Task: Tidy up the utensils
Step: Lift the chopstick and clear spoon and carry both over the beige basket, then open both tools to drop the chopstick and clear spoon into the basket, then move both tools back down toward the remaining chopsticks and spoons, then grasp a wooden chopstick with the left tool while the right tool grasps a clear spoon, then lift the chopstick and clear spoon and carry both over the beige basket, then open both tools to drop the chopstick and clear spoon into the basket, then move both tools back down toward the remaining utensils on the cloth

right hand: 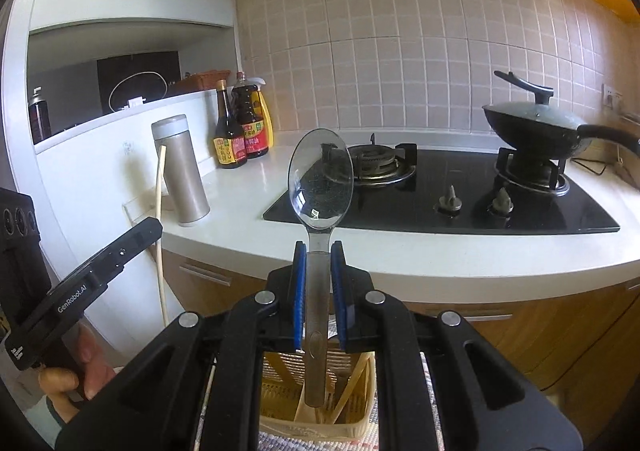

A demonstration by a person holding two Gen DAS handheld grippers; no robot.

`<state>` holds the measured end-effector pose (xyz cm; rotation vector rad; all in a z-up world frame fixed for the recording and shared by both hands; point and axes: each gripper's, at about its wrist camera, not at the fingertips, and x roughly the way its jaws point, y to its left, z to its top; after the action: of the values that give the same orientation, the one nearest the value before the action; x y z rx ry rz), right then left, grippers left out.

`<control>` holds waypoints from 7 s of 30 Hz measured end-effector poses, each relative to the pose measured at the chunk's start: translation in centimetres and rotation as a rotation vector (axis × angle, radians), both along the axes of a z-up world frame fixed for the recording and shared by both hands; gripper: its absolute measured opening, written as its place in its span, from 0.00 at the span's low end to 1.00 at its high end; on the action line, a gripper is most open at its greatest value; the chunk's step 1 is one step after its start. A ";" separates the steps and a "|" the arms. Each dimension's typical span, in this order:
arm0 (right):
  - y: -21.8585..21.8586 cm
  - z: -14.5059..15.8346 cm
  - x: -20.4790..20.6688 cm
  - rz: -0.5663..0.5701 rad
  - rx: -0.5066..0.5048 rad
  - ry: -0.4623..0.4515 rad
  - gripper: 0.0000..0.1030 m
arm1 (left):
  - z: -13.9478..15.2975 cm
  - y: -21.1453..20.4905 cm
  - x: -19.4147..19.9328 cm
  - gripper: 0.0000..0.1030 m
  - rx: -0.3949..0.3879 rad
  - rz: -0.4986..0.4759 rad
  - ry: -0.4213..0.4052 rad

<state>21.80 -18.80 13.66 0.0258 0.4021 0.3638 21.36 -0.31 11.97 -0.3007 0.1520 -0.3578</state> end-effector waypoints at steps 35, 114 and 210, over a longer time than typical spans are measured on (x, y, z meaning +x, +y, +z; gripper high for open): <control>-3.5 -4.2 -7.5 -0.049 0.043 0.065 0.43 | -1.3 3.3 -7.3 0.43 -0.009 -0.082 0.026; 7.4 -19.6 -11.8 0.101 -0.397 0.794 0.10 | -16.7 -3.5 -9.6 0.04 0.687 -0.207 0.867; -2.6 -5.0 -12.4 -0.068 -0.068 0.256 0.49 | -3.1 1.0 -11.8 0.40 0.185 -0.101 0.262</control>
<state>9.41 -21.36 8.68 0.0201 0.6653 0.2802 9.61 0.67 8.90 -0.1565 0.4567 -0.4010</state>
